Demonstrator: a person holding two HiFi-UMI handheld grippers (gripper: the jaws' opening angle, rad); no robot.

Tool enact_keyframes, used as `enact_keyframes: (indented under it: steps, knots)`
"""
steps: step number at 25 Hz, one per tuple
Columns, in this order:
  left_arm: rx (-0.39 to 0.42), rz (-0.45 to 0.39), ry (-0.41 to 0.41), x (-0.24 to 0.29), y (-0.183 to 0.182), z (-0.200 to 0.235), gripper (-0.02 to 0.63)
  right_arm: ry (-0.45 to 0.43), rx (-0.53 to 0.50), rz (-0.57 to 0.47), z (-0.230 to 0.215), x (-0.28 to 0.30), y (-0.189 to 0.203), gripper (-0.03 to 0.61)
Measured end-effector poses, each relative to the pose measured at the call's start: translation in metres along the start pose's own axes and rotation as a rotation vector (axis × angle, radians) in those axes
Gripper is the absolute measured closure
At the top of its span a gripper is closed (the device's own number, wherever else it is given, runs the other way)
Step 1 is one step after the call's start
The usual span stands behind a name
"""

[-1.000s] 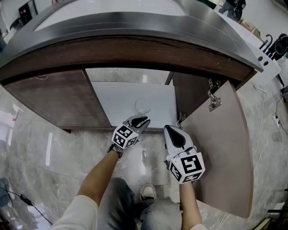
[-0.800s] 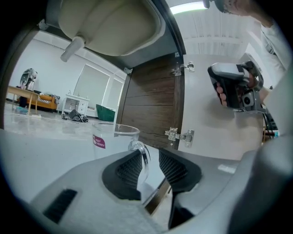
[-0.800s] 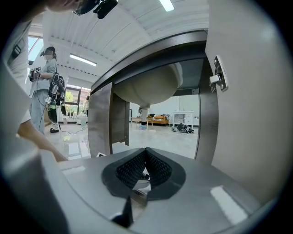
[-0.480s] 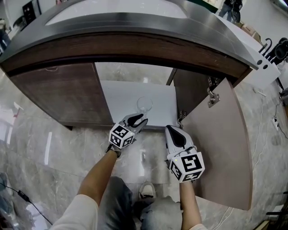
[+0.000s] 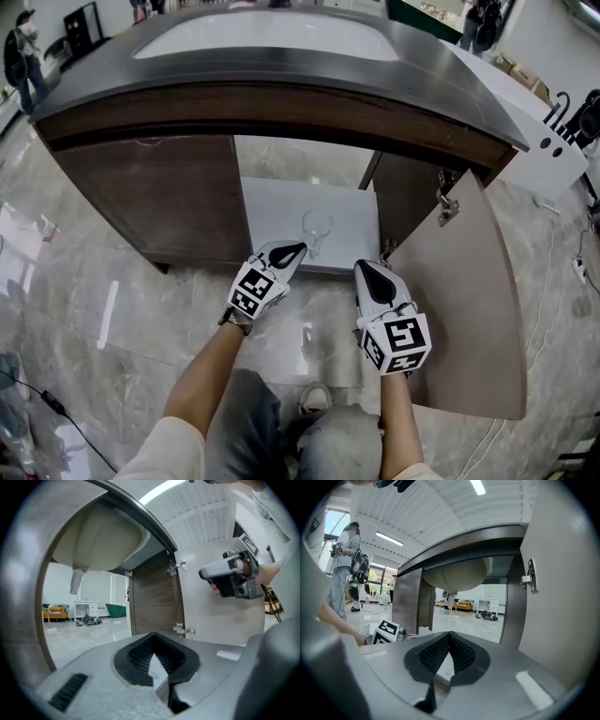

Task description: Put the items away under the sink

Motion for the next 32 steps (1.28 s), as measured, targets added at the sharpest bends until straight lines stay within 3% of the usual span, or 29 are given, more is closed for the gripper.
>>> enact_keyframes:
  steps: [4, 11, 19, 25, 32]
  knots:
    - [-0.038, -0.062, -0.048, -0.030, -0.032, 0.006, 0.612, -0.018, -0.015, -0.029, 0.008, -0.001, -0.020, 0.572]
    - [-0.026, -0.109, -0.137, -0.088, -0.082, -0.005, 0.611, -0.083, -0.038, -0.072, 0.032, -0.008, -0.055, 0.572]
    - [0.087, -0.086, -0.181, -0.130, -0.150, -0.023, 0.610, -0.098, -0.055, -0.143, 0.046, -0.021, -0.107, 0.572]
    - [0.085, -0.162, -0.201, -0.144, -0.200, -0.024, 0.611, -0.119, -0.061, -0.186, 0.042, -0.022, -0.149, 0.572]
    - [0.051, -0.159, -0.203, -0.141, -0.259, -0.024, 0.609, -0.135, -0.030, -0.167, 0.022, -0.024, -0.205, 0.572]
Point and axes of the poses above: the fingertips, and each gripper's own axes: x forward along the fingers, z to its left, y out of its underside, the point moved 8 cm from there along -x, backward along the fingers, and after that the axes turned 2 degrees about -x, right-handed, at the moved point
